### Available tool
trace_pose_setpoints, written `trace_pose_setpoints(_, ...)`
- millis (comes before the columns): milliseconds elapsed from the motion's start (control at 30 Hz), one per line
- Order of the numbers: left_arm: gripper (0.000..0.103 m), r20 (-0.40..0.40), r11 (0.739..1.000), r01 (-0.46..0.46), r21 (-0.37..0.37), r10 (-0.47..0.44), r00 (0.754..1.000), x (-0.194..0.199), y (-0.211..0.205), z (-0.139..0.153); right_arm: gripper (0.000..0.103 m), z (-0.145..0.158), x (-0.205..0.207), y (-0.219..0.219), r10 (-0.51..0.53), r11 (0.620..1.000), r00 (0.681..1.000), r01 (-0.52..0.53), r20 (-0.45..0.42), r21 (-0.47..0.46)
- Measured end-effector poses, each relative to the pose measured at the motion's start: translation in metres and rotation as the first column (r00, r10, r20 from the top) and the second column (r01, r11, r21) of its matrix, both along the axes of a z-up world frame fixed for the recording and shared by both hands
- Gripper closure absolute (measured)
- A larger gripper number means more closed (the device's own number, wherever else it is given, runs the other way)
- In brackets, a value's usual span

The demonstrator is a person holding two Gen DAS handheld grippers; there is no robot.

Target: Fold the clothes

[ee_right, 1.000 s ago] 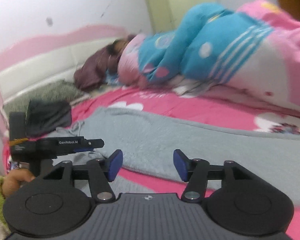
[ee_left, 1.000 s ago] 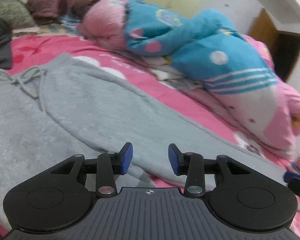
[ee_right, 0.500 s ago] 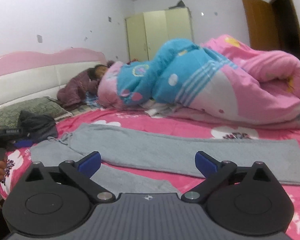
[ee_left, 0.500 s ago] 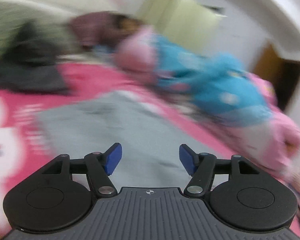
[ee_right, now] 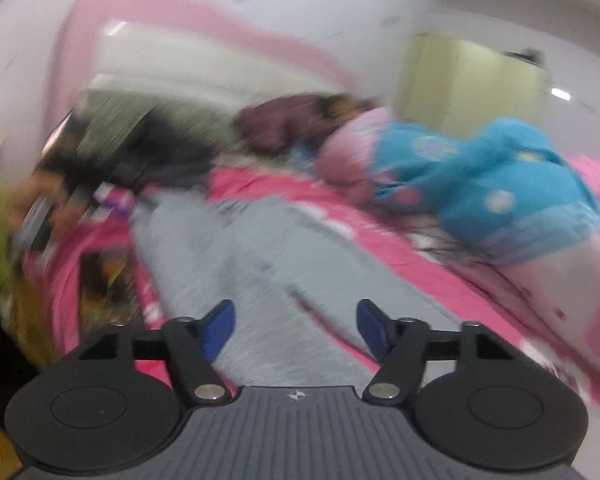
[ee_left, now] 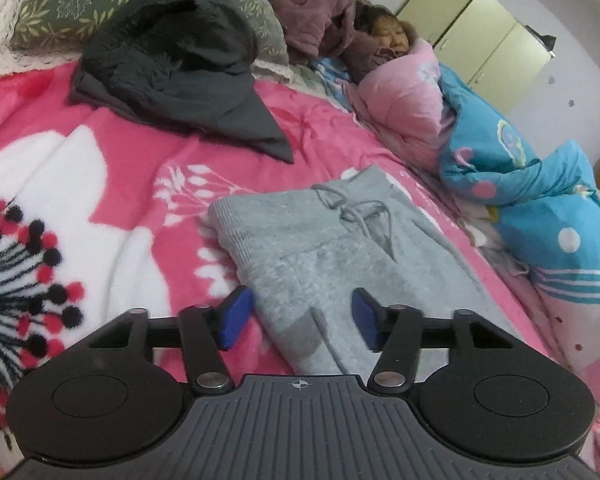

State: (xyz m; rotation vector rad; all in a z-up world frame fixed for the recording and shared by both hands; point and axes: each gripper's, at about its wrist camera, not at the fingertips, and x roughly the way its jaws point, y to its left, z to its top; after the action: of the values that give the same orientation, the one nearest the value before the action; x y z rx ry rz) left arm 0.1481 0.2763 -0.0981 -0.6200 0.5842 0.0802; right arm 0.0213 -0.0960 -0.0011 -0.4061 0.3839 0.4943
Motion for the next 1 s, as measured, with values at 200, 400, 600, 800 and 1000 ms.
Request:
trace_pose_setpoints(200,0.067,0.005,1.000,-0.021,-0.009,0.021,1.000,-0.003,0.005,-0.006,0.059,-0.042,0.011,0.054,0.183,0.947,0.981,-0.194,-0.065,-0.256)
trace_pose_setpoints(400,0.073,0.010,0.999,-0.037,-0.013,0.037,0.999,-0.006,0.007,-0.008,0.103,-0.073,0.029,0.067,0.173,0.920,0.978,-0.204,-0.119,-0.334)
trace_pose_setpoints(600,0.073,0.012,0.998,-0.048,-0.027,0.049,0.999,-0.004,0.007,-0.009,0.103,-0.033,0.072,0.019,0.048,0.994,0.969,-0.024,-0.242,0.103)
trace_pose_setpoints(800,0.073,0.010,0.998,-0.055,-0.017,0.055,0.998,-0.003,0.005,-0.010,0.099,-0.036,0.058,0.027,0.134,0.990,0.958,-0.119,-0.254,0.075)
trace_pose_setpoints(1000,0.073,0.016,0.998,-0.064,-0.007,0.064,0.998,-0.004,0.003,-0.010,0.061,-0.067,0.028,0.069,0.262,0.941,0.950,-0.291,-0.170,-0.173)
